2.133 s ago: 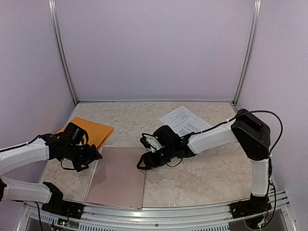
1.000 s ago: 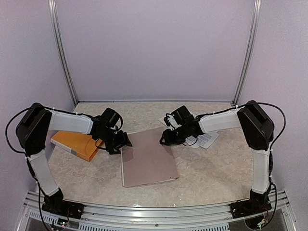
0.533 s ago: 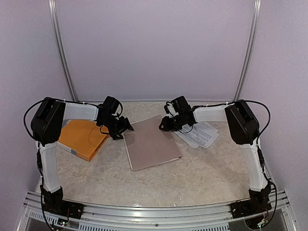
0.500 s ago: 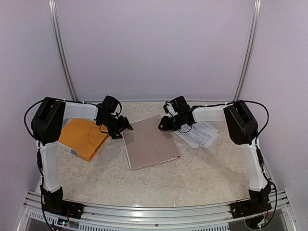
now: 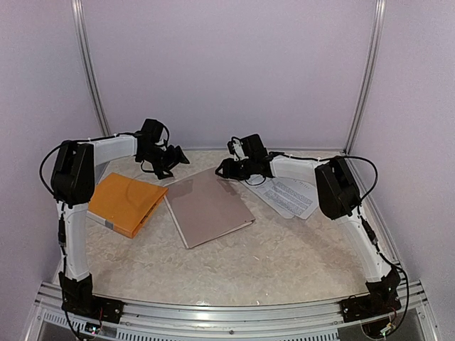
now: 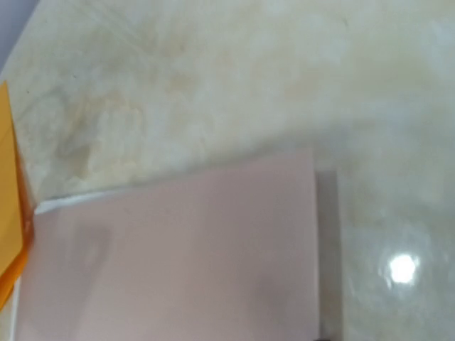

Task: Put the files into the folder
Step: Move the folder with files to the center of the board, then move the folder with files to the corner of the board.

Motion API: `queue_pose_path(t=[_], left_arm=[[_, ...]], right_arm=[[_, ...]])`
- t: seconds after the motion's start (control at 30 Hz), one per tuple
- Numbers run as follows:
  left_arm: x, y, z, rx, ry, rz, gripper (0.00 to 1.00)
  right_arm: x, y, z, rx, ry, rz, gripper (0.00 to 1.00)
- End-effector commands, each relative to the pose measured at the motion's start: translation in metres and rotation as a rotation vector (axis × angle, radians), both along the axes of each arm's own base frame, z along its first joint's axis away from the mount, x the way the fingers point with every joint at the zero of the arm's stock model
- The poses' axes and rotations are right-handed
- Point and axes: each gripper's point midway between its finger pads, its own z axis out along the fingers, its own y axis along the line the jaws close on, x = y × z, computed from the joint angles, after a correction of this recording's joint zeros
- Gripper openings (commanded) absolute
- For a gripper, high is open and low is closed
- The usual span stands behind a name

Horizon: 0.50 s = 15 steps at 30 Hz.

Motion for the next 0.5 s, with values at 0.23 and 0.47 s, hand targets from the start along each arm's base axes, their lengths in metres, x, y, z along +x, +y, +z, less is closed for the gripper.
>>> queue_pose_path(t=[0.23,0.47], left_arm=[[-0.035,0.019,0.050,0.082,-0.046,-0.061,0.95],[-0.103,0.035,0.056,0.191,0.001,-0.048,0.97]], right_arm=[[-0.002,-0.035,0.045,-0.133,-0.120,-0.002,0.72],[-0.084,-0.077,0.049,-0.228,-0.156,0.115,0.88]])
